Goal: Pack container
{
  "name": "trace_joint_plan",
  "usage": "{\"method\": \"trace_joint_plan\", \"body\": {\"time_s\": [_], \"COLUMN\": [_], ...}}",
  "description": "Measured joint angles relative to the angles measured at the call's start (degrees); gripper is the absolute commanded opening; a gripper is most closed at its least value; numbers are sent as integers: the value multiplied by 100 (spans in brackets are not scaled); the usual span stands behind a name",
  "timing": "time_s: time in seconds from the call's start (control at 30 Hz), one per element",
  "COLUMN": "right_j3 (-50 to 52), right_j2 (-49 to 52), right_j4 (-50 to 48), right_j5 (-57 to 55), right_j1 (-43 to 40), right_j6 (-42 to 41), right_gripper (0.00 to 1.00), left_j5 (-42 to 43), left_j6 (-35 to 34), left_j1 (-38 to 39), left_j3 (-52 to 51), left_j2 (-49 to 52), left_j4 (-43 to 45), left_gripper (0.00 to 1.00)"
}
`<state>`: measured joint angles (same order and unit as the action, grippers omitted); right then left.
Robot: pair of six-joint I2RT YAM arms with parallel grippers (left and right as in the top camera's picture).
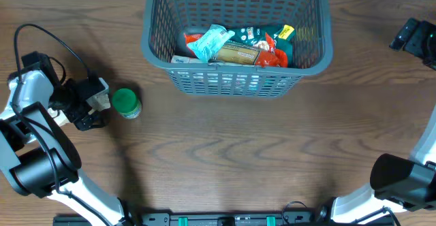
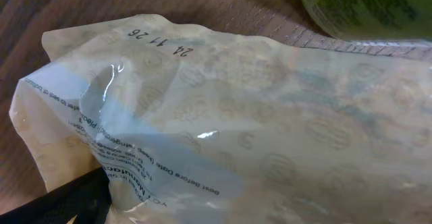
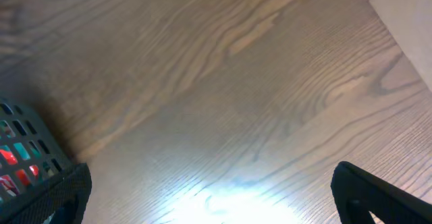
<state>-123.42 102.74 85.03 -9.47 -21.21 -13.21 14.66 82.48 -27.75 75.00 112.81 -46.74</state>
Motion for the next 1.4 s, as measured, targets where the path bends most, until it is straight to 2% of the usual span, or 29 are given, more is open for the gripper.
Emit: {"method": "trace_joint_plan", "body": {"time_s": [0.3,0.37,0.4,0.47,0.5,0.53,0.93,1.03,1.23,1.4], "right_j3": [0,0,0,0,0,0,0,0,0,0], "right_j2": [0,0,0,0,0,0,0,0,0,0], "right_j4": [0,0,0,0,0,0,0,0,0,0], "right_j5": [0,0,0,0,0,0,0,0,0,0], "right_j1": [0,0,0,0,0,0,0,0,0,0], "right_j6": [0,0,0,0,0,0,0,0,0,0], "right_gripper": [99,99,99,99,99,99,99,99,99,99], "left_j5": [0,0,4,4,7,42,125,125,37,-157], "left_j6": [0,-22,-31,-26,-22,-22,-22,-229,-1355,-2973], "left_j1": [0,0,0,0,0,0,0,0,0,-83], "left_j3": [0,0,-2,-13,-13,-13,-2,-2,17,94], "left_j2": [0,0,0,4,4,2,-70,-70,-68,-15], "left_j4": [0,2,24,42,50,68,144,317,662,1001], "left_gripper": [99,74,54,27,10,6,6,6,6,6]}}
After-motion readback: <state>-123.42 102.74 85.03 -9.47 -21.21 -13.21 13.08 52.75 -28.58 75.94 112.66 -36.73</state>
